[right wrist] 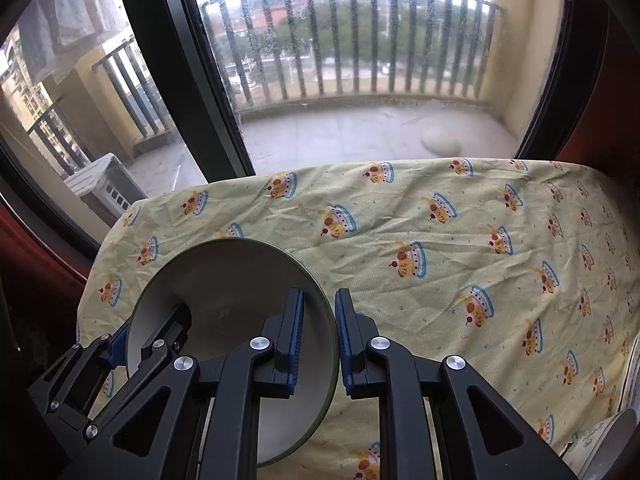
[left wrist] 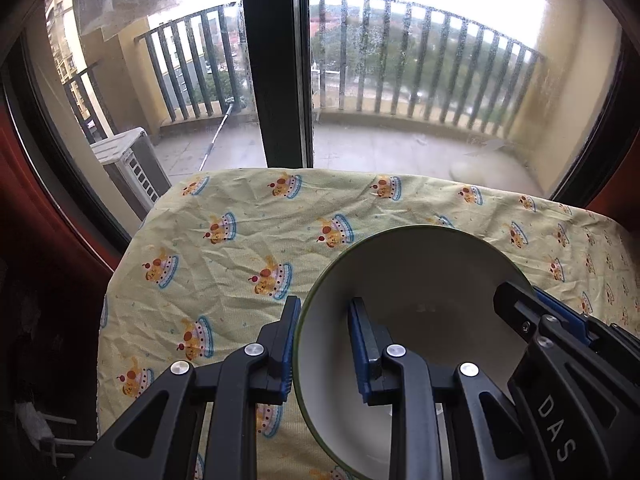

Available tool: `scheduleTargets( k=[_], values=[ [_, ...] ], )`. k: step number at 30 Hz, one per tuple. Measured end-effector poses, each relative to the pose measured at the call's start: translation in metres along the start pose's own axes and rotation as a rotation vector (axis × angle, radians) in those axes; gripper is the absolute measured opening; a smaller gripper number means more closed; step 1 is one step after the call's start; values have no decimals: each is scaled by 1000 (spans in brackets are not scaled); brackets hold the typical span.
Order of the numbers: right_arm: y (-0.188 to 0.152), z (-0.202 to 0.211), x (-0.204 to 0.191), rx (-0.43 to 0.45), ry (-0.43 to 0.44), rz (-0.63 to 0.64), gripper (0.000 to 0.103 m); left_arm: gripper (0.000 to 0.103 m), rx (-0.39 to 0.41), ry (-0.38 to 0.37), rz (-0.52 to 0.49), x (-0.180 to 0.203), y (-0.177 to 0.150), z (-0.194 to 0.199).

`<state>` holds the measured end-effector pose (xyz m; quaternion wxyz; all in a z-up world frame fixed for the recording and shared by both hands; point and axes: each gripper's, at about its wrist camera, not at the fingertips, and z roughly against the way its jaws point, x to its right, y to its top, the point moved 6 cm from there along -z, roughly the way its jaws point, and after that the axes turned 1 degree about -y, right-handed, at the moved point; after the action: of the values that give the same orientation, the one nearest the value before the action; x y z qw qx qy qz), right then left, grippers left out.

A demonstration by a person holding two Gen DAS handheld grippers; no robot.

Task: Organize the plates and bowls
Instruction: 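Lift the bowl with both grippers and carry it over the placed bowl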

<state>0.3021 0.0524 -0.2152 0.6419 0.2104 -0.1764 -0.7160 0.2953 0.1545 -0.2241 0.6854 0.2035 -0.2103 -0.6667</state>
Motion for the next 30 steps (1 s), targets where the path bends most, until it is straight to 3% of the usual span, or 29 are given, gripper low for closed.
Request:
scheduleTargets(
  k=[30],
  values=[
    [-35, 122, 144, 74, 24, -3, 20, 22, 78, 11, -13, 136, -50, 114]
  ],
)
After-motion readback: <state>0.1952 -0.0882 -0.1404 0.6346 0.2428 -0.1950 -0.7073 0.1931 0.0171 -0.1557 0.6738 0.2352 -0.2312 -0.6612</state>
